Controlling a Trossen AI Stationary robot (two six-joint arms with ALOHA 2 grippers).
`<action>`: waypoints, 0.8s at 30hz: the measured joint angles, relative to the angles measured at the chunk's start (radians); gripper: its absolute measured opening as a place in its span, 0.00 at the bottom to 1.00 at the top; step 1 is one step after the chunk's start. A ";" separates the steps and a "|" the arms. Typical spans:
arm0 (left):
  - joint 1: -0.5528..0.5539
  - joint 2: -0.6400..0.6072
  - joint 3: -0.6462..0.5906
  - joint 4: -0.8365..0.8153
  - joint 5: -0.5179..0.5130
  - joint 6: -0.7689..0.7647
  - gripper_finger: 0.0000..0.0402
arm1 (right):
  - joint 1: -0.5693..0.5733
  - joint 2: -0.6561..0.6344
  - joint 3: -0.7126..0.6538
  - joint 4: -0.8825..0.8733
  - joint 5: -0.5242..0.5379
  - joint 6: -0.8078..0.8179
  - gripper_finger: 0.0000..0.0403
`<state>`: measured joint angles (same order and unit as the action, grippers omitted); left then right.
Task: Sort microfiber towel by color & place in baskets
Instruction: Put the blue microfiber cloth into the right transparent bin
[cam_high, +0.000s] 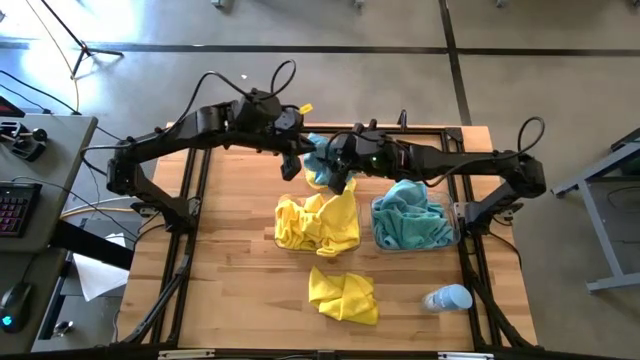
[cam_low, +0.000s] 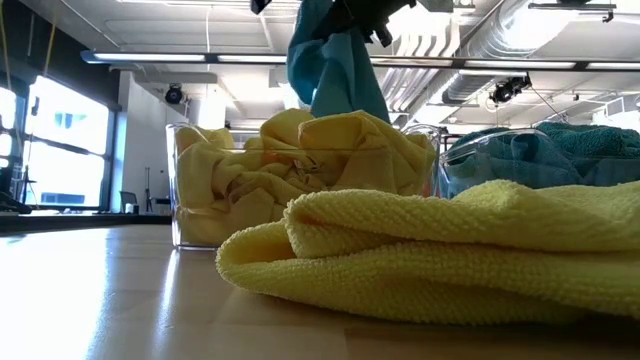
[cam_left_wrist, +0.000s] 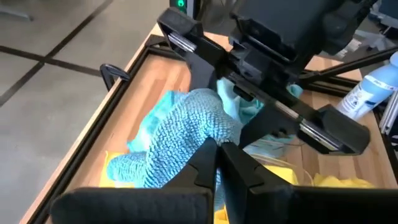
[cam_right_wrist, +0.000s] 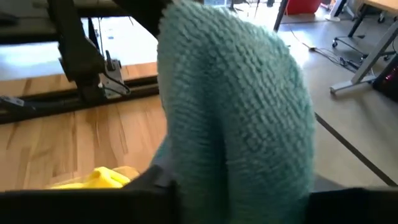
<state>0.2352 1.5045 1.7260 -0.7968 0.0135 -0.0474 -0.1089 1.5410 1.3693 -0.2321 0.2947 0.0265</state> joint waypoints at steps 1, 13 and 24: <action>0.000 0.000 0.000 0.005 0.000 0.005 0.00 | 0.000 0.001 0.000 0.010 -0.003 0.000 0.32; 0.026 -0.002 0.000 -0.058 0.008 0.053 0.21 | 0.000 0.005 0.000 -0.052 -0.010 0.209 0.05; 0.040 -0.147 -0.143 -0.228 0.004 0.053 0.31 | 0.028 -0.172 -0.002 -0.442 0.157 0.504 0.01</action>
<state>0.2752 1.3576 1.5825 -1.0252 0.0171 0.0053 -0.0809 1.3693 1.3674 -0.6739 0.4512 0.5301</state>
